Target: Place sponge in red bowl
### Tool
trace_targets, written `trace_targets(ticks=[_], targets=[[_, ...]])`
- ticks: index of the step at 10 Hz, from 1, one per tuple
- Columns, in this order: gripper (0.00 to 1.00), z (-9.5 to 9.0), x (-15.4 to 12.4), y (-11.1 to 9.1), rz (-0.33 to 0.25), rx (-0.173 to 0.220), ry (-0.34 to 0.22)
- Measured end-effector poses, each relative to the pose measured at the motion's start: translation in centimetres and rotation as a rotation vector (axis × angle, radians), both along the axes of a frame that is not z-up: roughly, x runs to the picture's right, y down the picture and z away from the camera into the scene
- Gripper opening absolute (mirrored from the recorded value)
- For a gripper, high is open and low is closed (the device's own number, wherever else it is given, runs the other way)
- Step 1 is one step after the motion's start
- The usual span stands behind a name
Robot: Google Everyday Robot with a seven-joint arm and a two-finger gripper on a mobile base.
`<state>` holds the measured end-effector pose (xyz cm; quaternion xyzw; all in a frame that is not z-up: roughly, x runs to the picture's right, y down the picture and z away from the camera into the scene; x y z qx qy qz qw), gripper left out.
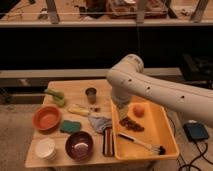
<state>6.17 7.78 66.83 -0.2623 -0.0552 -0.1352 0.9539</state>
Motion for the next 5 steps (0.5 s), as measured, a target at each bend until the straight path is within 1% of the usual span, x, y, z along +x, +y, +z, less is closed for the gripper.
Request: trace_targets(ticks=[2,3,5], targets=[[0.65,0.1,-0.4,-0.5,0.025,0.004,-0.017],[0.65,0.6,-1.4,-1.4,0.053,0.007,-0.046],[0.65,1.7,-4.5,-3.0,0.11,0.004,-0.097]])
